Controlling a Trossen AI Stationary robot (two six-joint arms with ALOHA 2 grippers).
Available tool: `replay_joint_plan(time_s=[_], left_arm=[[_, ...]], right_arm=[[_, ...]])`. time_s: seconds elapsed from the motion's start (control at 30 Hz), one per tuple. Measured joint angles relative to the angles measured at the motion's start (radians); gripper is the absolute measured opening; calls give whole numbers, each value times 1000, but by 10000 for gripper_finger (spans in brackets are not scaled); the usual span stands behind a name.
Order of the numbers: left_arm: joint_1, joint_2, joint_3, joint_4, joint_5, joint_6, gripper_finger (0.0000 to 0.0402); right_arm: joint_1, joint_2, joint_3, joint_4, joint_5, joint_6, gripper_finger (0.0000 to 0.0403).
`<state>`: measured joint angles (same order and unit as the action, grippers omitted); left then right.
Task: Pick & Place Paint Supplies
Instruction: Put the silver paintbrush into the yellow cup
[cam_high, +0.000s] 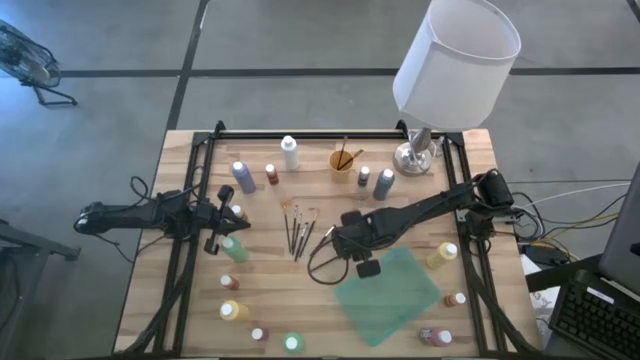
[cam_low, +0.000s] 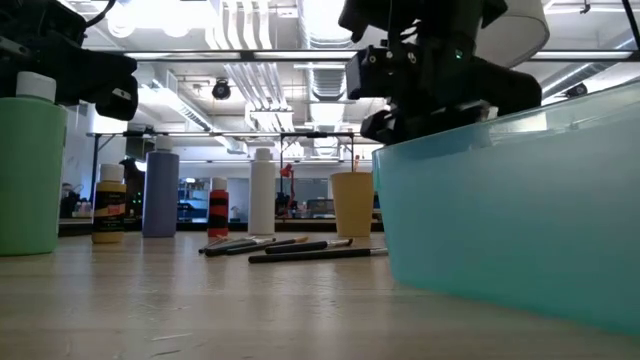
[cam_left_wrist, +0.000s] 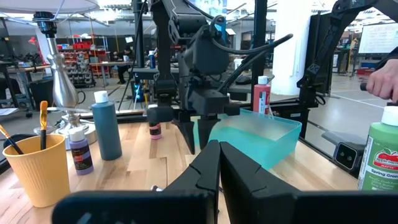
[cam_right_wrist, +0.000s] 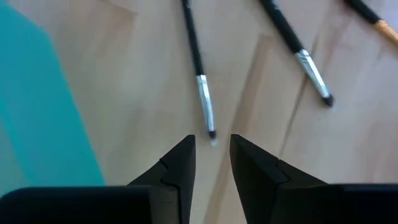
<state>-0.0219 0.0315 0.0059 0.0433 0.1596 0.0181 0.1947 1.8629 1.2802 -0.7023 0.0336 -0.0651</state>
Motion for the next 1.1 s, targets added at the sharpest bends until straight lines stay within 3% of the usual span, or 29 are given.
replay_joint_plan(time_s=[0.47, 1.1], left_arm=[[0, 0, 0, 0, 0, 0, 14], [0, 0, 0, 0, 0, 0, 14]], right_arm=[[-9, 4, -10, 32, -19, 13, 152], [-22, 186, 143, -110, -63, 2, 103]])
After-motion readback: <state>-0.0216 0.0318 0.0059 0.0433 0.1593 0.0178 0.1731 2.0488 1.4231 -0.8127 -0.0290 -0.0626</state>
